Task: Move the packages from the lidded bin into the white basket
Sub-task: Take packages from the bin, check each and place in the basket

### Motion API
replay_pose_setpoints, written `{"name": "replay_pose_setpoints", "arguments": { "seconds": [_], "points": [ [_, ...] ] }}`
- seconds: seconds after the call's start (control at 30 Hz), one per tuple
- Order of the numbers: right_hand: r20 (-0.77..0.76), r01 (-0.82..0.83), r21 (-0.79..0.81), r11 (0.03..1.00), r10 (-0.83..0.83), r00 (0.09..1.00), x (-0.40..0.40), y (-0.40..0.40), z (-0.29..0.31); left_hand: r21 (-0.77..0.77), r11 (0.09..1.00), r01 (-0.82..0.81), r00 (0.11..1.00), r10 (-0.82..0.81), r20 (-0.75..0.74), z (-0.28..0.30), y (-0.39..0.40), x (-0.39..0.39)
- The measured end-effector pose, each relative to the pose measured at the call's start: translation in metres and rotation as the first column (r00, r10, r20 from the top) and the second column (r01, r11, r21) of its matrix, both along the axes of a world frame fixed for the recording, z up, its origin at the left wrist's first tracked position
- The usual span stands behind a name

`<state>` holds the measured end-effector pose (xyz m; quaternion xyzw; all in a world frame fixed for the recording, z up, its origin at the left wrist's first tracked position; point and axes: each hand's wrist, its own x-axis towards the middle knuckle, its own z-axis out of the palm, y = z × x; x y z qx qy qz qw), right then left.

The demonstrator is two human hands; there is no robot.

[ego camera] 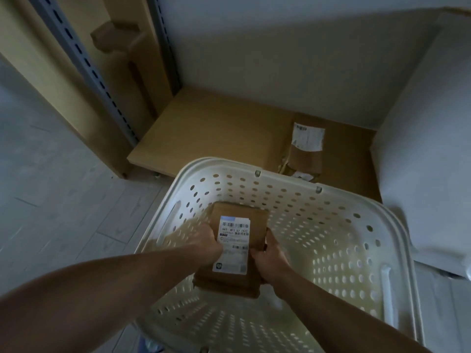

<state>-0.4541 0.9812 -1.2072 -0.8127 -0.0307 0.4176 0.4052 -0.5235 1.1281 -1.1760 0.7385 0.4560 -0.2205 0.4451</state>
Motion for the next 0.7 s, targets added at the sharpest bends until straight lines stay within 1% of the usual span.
{"name": "replay_pose_setpoints", "arguments": {
  "seconds": [0.07,0.13,0.23,0.3,0.37,0.53,0.6,0.7],
  "points": [
    [-0.058,0.01,0.003,1.0,-0.01,0.998,0.0,0.002,-0.008,0.028,0.999,0.031,0.999,-0.03,-0.022,-0.008,0.003,0.003],
    [-0.085,0.004,-0.035,0.999,-0.007,0.996,0.001,0.005,-0.015,0.038,0.998,0.05,0.998,-0.048,-0.05,-0.015,0.004,0.004],
    [-0.077,-0.012,-0.082,0.997,0.006,0.997,-0.001,0.01,-0.024,-0.018,0.999,0.045,0.996,-0.046,-0.073,-0.026,0.006,0.005],
    [-0.068,-0.004,-0.075,0.997,-0.001,0.998,0.0,0.011,-0.031,-0.05,0.998,0.039,0.996,-0.043,-0.073,-0.038,0.009,0.005],
    [-0.093,0.019,-0.055,0.998,-0.024,0.995,0.002,0.01,-0.04,-0.071,0.997,0.041,0.997,-0.046,-0.067,-0.045,0.01,0.007],
    [-0.185,0.083,-0.015,0.996,-0.085,0.979,-0.006,0.006,-0.064,-0.044,0.995,0.094,0.991,-0.098,-0.096,-0.053,0.008,0.013],
    [-0.163,0.083,-0.028,0.996,-0.087,0.983,-0.011,0.005,-0.069,-0.05,0.992,0.115,0.987,-0.12,-0.109,-0.055,0.008,0.013],
    [-0.074,0.018,-0.074,0.997,-0.024,0.997,-0.013,0.006,-0.07,-0.038,0.99,0.137,0.98,-0.141,-0.14,-0.061,0.007,0.012]
  ]
}}
